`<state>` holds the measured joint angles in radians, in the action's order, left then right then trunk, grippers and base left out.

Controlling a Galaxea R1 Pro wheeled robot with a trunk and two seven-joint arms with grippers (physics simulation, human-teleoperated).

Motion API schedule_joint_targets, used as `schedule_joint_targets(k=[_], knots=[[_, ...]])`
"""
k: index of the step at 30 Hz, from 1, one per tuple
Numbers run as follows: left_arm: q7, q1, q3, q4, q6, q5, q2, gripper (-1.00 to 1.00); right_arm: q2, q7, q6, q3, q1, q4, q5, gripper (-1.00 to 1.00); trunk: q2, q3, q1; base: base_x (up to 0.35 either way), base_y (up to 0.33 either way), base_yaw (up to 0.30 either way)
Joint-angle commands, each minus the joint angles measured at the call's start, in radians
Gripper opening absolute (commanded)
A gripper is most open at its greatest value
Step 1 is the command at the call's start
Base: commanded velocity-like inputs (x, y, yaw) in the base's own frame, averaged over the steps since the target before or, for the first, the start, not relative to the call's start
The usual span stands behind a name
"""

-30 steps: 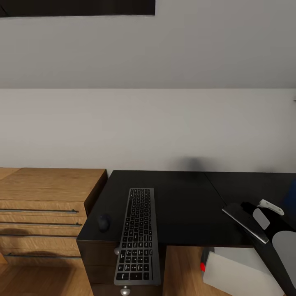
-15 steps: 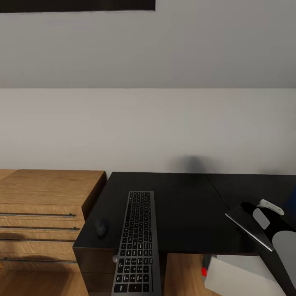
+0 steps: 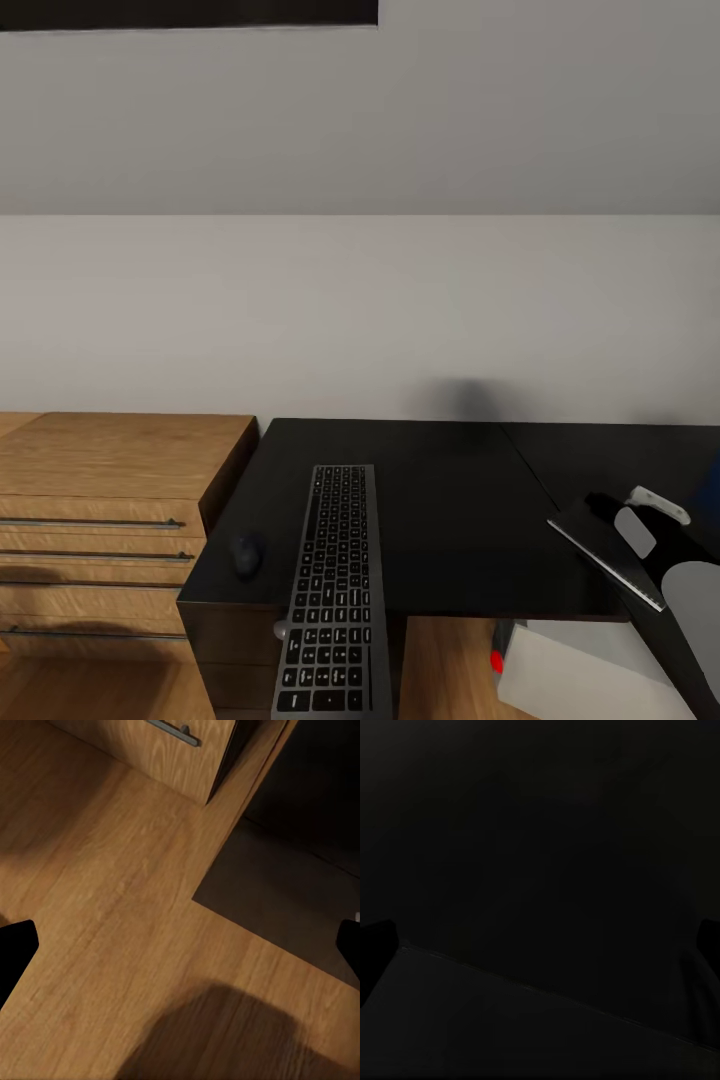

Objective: In the bedroom, organize the workspace by keeping the computer under the desk, ensuring the monitor is on the desk, placing the keyboard on the desk next to the monitor, placing the mouse on the desk next to the keyboard, moving the folder from the swivel chair onto the desk next to the mouse, stacking the notebook on top of the folder with the pen on top of the notebook, and positioning the swivel chair next to the desk.

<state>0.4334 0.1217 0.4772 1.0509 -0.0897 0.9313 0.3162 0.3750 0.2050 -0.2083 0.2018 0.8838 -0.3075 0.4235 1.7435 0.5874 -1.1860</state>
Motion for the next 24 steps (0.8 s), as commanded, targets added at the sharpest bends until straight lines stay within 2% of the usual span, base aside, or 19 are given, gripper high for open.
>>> schedule_joint_targets(k=[1,10,24], knots=[[0.005,-0.001,0.005,0.001,-0.008,0.011,0.001,1.00,0.000,0.005,-0.010,-0.001,0.000,-0.002,0.010,1.00,0.000,0.001,0.000,0.000,0.000,0.000],[0.004,-0.001,0.005,0.001,-0.010,0.007,0.001,1.00,0.001,0.005,-0.095,0.001,0.001,-0.002,0.012,1.00,0.000,0.001,0.000,0.000,0.000,0.000],[0.004,-0.001,0.005,0.001,-0.011,0.003,0.001,1.00,0.001,0.006,-0.105,0.001,0.001,-0.002,0.012,1.00,0.000,0.001,0.000,-0.001,0.000,0.000]])
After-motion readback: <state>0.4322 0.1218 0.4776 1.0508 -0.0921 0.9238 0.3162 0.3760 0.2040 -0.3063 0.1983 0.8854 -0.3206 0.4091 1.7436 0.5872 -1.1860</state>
